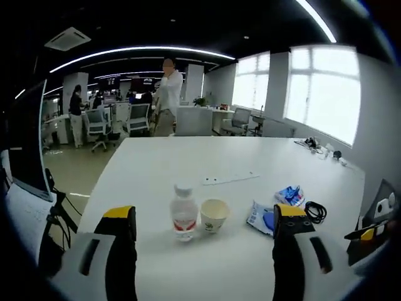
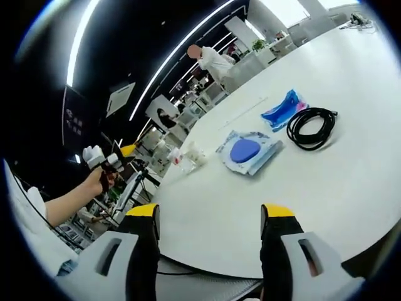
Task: Arrange the tabletop items into an orderly group along one side of the table until the central work area is clear of visible clutter.
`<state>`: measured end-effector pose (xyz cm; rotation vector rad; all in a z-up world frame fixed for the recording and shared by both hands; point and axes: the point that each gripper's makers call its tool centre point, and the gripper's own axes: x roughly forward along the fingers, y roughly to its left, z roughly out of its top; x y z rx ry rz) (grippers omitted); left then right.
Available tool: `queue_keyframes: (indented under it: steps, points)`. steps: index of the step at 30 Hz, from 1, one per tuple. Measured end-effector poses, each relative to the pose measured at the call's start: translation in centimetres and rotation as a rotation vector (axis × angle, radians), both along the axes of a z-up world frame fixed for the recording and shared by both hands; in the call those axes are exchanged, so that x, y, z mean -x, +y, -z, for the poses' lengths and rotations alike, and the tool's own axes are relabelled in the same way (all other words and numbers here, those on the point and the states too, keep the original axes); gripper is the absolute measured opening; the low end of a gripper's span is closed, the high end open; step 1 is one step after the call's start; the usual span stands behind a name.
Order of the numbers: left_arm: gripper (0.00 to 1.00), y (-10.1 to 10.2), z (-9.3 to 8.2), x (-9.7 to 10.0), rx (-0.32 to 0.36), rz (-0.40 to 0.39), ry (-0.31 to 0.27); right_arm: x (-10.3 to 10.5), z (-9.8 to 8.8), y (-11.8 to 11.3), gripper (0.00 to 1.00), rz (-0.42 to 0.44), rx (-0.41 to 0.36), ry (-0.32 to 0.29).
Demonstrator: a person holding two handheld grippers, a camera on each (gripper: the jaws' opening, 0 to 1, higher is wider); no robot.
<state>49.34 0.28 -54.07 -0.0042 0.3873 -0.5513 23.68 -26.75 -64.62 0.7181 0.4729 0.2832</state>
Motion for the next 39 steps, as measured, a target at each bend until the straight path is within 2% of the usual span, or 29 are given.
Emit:
queue_keyframes:
  steps: [5,8,13,15,17,23,26,28,29,31,33,36,39]
  points:
    - [0.85,-1.0,0.7,0.3,0.011,0.02,0.029,-0.2,0.4,-0.5,0.63,0.006,0.0,0.013]
    - [0.83,-1.6,1.3,0.7,0.013,0.027,0.049,-0.5,0.8,-1.9,0.59,0.042,0.039,0.031]
    - [0.75,-2.9,2.3,1.2,0.019,0.058,0.089,-1.3,1.3,-3.4,0.59,0.087,0.037,0.057]
    - [0.67,-4.0,3.1,1.7,0.038,0.108,0.139,-1.8,1.5,-3.6,0.58,0.089,0.037,0.069]
    - [0.62,-4.9,3.8,1.8,0.018,0.146,0.154,-2.2,1.9,-3.6,0.57,0.085,0.049,0.088]
    - [0.59,-8.0,5.8,2.1,-0.027,0.244,0.208,-3.9,2.5,-3.8,0.55,0.082,0.051,0.11]
    - [0.57,-10.4,6.7,2.1,-0.047,0.302,0.228,-5.2,3.3,-4.3,0.54,0.082,0.063,0.137]
    - [0.55,-11.9,7.4,1.7,-0.021,0.31,0.274,-6.1,3.6,-4.7,0.53,0.085,0.064,0.143]
    - [0.53,-12.7,7.9,1.6,0.009,0.296,0.324,-6.4,3.7,-4.8,0.52,0.085,0.062,0.144]
    - [0.51,-13.9,8.4,1.2,0.035,0.291,0.352,-7.2,3.9,-5.1,0.51,0.09,0.048,0.153]
    - [0.51,-15.2,9.2,0.9,0.012,0.305,0.369,-7.9,4.2,-5.4,0.51,0.096,0.04,0.161]
    - [0.51,-16.6,10.2,0.7,-0.07,0.352,0.367,-8.5,4.4,-5.9,0.5,0.105,0.043,0.17]
    - [0.51,-17.9,10.8,0.1,-0.078,0.36,0.377,-9.0,5.0,-6.6,0.51,0.141,0.031,0.192]
